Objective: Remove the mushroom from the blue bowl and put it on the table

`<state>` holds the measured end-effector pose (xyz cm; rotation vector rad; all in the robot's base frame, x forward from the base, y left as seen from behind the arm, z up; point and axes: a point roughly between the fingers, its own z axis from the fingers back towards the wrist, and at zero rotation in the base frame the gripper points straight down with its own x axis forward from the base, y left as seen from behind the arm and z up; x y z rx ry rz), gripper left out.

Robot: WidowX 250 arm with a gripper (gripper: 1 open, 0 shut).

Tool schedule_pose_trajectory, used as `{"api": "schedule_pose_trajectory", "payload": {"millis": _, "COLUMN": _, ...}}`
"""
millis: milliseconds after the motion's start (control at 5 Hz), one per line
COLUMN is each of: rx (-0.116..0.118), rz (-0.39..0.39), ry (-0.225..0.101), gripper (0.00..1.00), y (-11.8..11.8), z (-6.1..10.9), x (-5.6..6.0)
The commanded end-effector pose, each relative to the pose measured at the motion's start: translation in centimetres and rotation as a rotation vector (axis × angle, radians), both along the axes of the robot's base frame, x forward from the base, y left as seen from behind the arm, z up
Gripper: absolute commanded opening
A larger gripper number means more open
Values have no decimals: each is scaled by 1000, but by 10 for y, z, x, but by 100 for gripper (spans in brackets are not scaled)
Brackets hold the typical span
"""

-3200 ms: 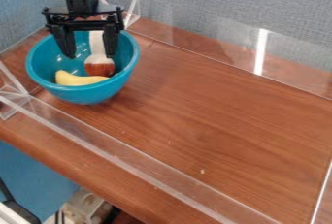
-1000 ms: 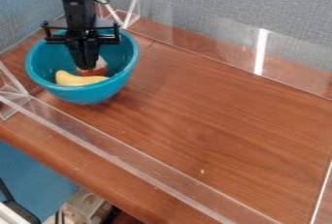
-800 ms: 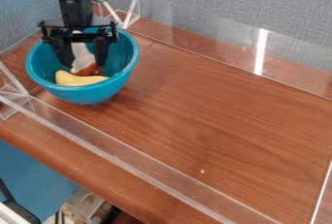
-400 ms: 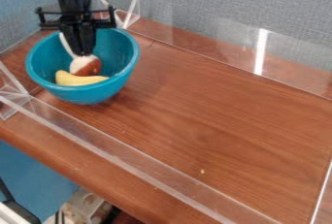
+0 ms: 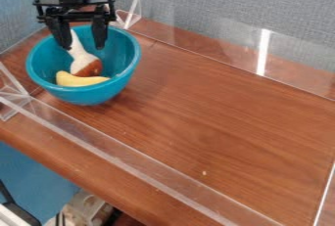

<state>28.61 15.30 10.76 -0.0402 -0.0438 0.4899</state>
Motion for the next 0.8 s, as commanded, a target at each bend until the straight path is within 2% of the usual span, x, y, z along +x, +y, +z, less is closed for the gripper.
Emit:
{"api": "schedule_pose_trajectory", "payload": {"millis": 0, "rx": 37, "rz": -12, "ry": -70, "gripper": 100, "y": 8, "z": 25, "x": 5}}
{"api": "schedule_pose_trajectory", "payload": {"millis": 600, "rx": 31, "rz": -34, "ry": -54, "gripper": 100, "y": 8, "z": 14, "x": 8}}
